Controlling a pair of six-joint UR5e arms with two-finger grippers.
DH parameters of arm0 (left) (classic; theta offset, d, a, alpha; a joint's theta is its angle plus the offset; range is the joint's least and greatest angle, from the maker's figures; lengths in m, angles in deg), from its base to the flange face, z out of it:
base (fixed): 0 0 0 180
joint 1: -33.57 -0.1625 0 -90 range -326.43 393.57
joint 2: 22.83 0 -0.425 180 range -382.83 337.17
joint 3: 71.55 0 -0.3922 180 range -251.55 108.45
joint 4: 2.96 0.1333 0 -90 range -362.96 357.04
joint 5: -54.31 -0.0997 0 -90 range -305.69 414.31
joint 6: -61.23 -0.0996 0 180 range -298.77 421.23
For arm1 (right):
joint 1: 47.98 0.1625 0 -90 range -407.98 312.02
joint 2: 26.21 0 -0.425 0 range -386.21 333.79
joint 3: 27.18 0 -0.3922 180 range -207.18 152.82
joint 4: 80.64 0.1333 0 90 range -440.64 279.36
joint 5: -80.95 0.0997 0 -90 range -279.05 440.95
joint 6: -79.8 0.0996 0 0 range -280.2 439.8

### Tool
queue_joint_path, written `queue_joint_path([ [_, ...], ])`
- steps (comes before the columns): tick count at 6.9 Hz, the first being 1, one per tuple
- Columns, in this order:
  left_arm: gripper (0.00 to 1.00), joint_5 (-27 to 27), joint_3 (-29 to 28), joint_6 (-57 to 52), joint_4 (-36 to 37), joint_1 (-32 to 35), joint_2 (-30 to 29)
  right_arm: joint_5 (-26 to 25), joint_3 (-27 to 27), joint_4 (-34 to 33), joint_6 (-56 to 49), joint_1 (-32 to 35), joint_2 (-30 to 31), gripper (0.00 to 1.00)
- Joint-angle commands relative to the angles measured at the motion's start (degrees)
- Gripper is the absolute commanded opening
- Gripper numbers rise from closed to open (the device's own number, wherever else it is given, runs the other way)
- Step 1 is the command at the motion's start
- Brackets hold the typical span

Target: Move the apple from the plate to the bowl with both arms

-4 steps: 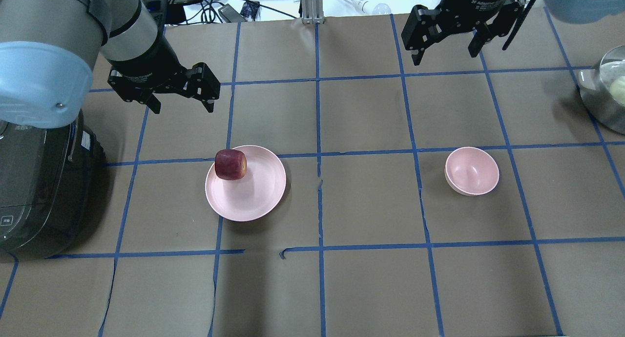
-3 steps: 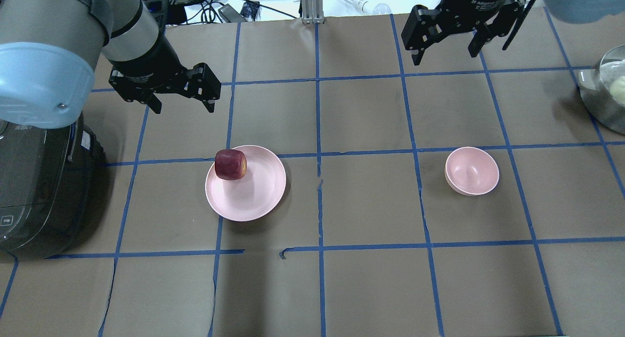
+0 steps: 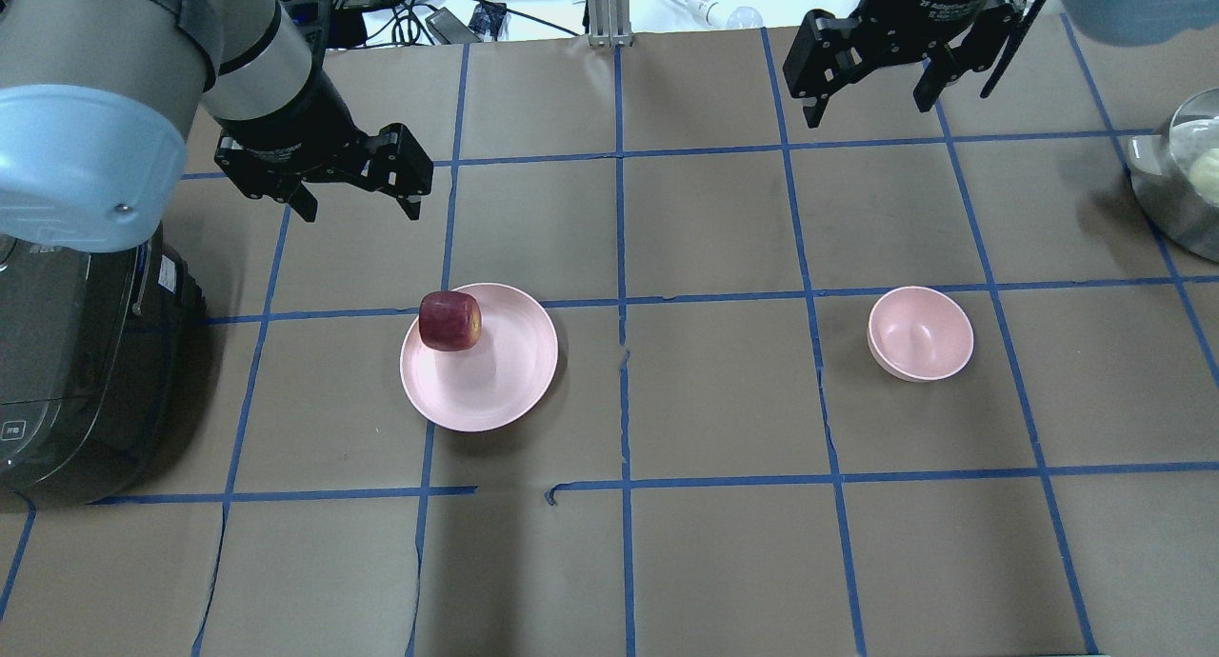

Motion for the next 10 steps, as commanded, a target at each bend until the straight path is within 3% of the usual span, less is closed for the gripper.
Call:
queue_joint_path([
  [1, 1.00, 0.2, 0.0, 0.0, 0.1, 0.1, -0.1, 0.1, -0.1, 0.1, 0.0, 0.1, 0.1, 1.00],
  [10, 1.00, 0.0, -0.2, 0.0, 1.0, -0.3, -0.8, 0.1, -0.4, 1.2, -0.1, 0.0, 0.0, 1.00],
])
